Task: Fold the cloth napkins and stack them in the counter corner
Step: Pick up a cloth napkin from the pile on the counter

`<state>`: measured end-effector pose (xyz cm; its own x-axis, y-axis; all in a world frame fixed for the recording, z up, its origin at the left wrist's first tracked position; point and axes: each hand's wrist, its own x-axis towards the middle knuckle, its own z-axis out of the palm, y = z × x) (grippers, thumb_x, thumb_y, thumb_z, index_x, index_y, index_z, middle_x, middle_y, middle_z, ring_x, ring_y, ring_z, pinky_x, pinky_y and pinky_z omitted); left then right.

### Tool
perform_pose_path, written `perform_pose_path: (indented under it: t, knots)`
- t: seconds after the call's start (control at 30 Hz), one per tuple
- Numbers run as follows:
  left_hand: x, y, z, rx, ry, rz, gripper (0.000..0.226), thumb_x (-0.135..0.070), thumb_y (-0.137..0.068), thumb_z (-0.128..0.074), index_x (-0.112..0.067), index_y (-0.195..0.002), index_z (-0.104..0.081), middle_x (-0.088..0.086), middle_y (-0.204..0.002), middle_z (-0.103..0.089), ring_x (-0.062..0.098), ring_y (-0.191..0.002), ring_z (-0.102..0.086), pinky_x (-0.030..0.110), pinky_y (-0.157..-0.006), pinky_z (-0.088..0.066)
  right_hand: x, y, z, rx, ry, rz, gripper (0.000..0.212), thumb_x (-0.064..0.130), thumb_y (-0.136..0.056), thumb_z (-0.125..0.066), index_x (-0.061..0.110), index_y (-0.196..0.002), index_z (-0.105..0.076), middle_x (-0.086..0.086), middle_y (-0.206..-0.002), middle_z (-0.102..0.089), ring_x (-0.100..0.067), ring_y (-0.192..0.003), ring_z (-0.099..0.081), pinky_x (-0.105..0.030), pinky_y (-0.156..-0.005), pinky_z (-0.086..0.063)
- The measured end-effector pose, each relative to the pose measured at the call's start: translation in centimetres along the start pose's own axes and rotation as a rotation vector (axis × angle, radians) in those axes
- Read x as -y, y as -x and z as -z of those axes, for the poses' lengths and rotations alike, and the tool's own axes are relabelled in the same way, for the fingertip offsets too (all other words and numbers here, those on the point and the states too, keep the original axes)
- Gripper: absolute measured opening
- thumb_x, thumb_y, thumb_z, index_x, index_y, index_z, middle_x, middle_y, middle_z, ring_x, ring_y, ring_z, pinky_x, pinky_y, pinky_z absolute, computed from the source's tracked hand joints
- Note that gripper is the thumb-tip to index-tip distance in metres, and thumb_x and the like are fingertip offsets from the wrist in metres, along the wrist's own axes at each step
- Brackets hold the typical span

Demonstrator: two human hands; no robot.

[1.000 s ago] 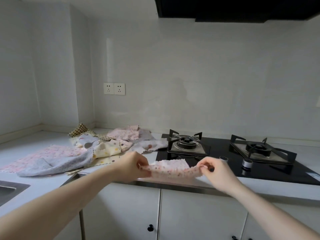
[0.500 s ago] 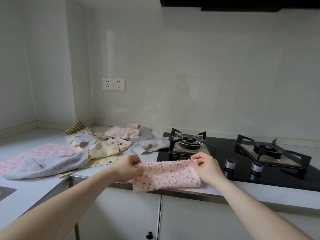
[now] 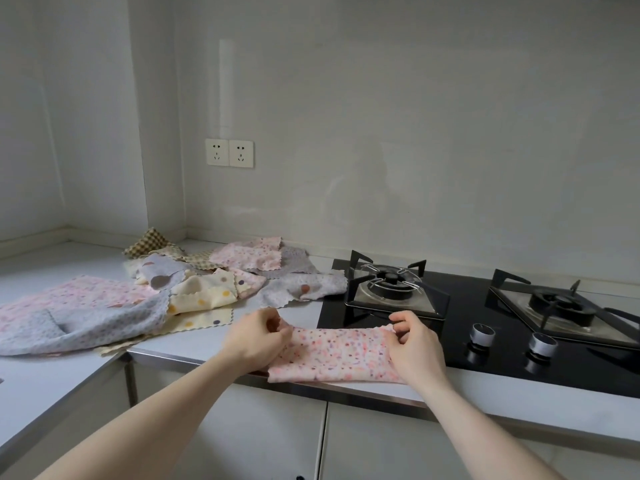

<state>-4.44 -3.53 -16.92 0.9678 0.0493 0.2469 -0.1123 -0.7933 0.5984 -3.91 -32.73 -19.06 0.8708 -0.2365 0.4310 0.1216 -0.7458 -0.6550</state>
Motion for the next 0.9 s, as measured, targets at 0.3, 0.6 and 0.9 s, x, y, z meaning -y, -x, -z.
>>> perform_pose_path:
  t: [0.3, 0.6, 0.9]
  knots:
    - [1.4, -0.9, -1.4, -0.022, -0.194, -0.037, 0.031, -0.054, -0.08, -0.056, -0.036, -0.104, -0.066, -0.008, -0.114, -0.059, 0.019, -0.113, -0.051, 0.037, -0.101, -0.038, 0.3, 0.1, 0.1, 0.056, 0.283, -0.108, 0.037, 0.055, -0.089, -0.057, 0.036, -0.12, -0.068, 0.007, -0.137, -0.059, -0.023, -0.128, -0.046, -0.04, -0.105, -0.033]
    - [1.3, -0.5, -0.8, 0.005, -0.036, -0.031, 0.02, -0.042, -0.091, -0.064, -0.027, -0.084, -0.053, -0.013, -0.084, -0.064, 0.017, -0.086, -0.06, 0.038, -0.092, -0.045, 0.9, 0.4, 0.4, 0.102, 0.173, -0.118, 0.006, 0.037, -0.09, -0.062, 0.034, -0.094, -0.065, 0.011, -0.109, -0.068, -0.02, -0.11, -0.057, -0.039, -0.099, -0.036]
    - [1.7, -0.7, -0.6, 0.041, 0.113, 0.006, 0.011, -0.037, -0.085, -0.063, -0.036, -0.095, -0.058, -0.014, -0.086, -0.071, 0.009, -0.08, -0.067, 0.03, -0.075, -0.055, 3.9, -1.6, 3.6, 0.169, -0.05, -0.193, 0.031, 0.024, -0.09, -0.07, 0.023, -0.118, -0.057, 0.001, -0.109, -0.067, -0.007, -0.087, -0.061, -0.021, -0.059, -0.045]
